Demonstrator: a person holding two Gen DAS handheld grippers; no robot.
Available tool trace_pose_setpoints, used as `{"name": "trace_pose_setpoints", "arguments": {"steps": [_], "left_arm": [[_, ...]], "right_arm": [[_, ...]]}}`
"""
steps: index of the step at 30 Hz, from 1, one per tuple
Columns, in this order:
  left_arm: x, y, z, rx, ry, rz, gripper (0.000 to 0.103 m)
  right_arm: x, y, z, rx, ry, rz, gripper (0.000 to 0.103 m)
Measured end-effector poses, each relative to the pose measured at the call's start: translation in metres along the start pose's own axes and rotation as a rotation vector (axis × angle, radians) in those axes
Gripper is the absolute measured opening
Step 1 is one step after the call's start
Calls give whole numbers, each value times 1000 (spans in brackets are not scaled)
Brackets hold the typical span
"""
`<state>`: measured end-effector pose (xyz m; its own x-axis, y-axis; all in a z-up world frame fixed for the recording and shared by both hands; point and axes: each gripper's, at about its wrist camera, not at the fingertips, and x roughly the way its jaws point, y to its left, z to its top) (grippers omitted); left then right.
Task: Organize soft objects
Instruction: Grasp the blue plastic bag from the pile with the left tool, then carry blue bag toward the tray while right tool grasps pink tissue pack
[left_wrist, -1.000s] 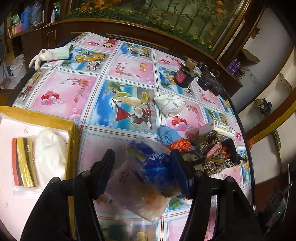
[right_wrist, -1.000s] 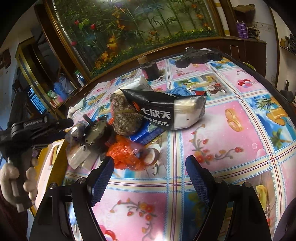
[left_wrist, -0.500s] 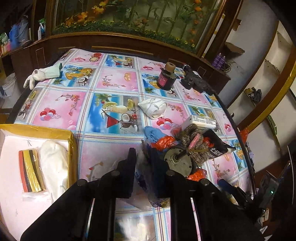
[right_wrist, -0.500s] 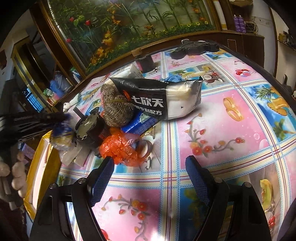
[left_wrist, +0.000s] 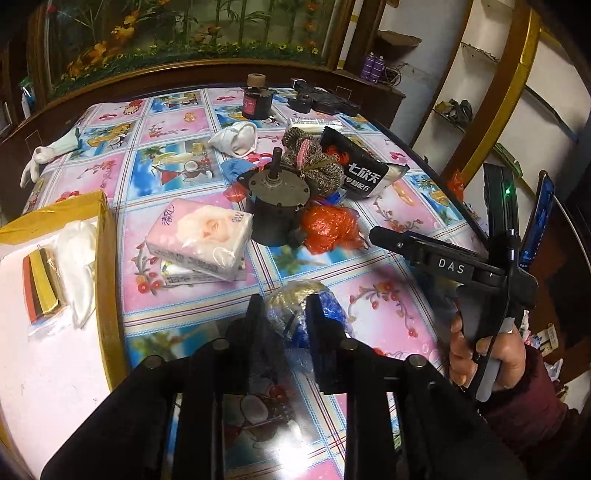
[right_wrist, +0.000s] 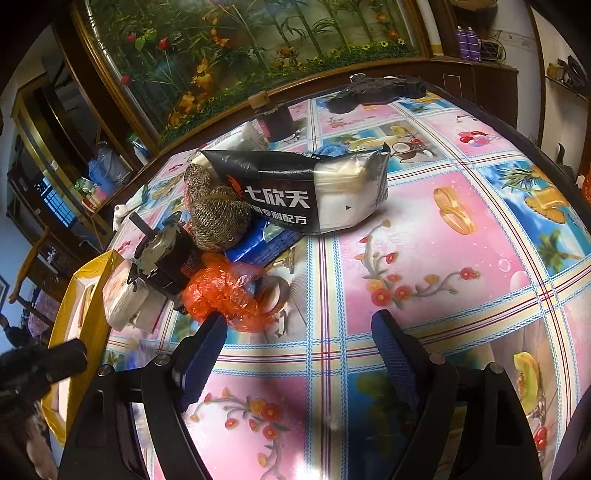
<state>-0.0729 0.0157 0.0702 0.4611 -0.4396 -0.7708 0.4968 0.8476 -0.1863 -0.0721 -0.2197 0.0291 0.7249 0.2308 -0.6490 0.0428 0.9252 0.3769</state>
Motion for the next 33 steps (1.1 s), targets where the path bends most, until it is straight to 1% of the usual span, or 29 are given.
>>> {"name": "trace_pose_setpoints", "arguments": {"steps": [1,3,4,7,9,11,12,13,14,15,17,18,20,22,24,26,30,33], "left_arm": [[1,-1,-2,-11,-2,-13,47],[5,-2,-5,-35,-11,-12,62],[10,-2,-4,-47,-11,-1,64],[31,-13,-4,-76,34,22,64],[45,-26,-6,-61,54,48,64],[62,-40,-11,-17,70,139,64],[69,-45,-14,1,76,172,63],[69,-50,-17,26,43,212,58],[68,-51,-19,27,33,220,52],[64,-49,-20,7,28,200,47],[52,-38,-22,-76,19,124,46],[45,-34,-23,-101,8,107,46],[22,-24,-27,-155,-32,64,46],[-2,-15,-33,-218,-75,-3,46],[-22,-6,-39,-266,-109,-44,46],[-41,4,-46,-305,-142,-68,46],[-60,29,-52,-368,-180,-90,46],[-77,45,-60,-383,-214,-85,46]], "right_arm": [[0,-2,0,7,-2,5,81],[-2,-6,1,23,-4,16,82],[-2,-7,1,28,-5,22,82],[-3,-10,1,36,-4,37,83],[-3,-11,1,43,-4,49,84],[-3,-13,2,56,-6,61,83],[-3,-13,2,63,-7,63,84],[-4,-14,2,69,-8,64,84],[-4,-15,2,75,-9,65,84],[-3,-15,2,77,-10,65,84],[-4,-15,2,78,-11,63,84],[-4,-15,1,76,-11,61,84],[-3,-12,1,67,-10,54,85],[-3,-10,1,60,-10,46,85],[-2,-9,1,57,-10,40,85],[-2,-8,1,55,-12,31,85],[-1,-6,1,39,-13,9,86],[-2,-1,1,12,2,-36,85]]}}
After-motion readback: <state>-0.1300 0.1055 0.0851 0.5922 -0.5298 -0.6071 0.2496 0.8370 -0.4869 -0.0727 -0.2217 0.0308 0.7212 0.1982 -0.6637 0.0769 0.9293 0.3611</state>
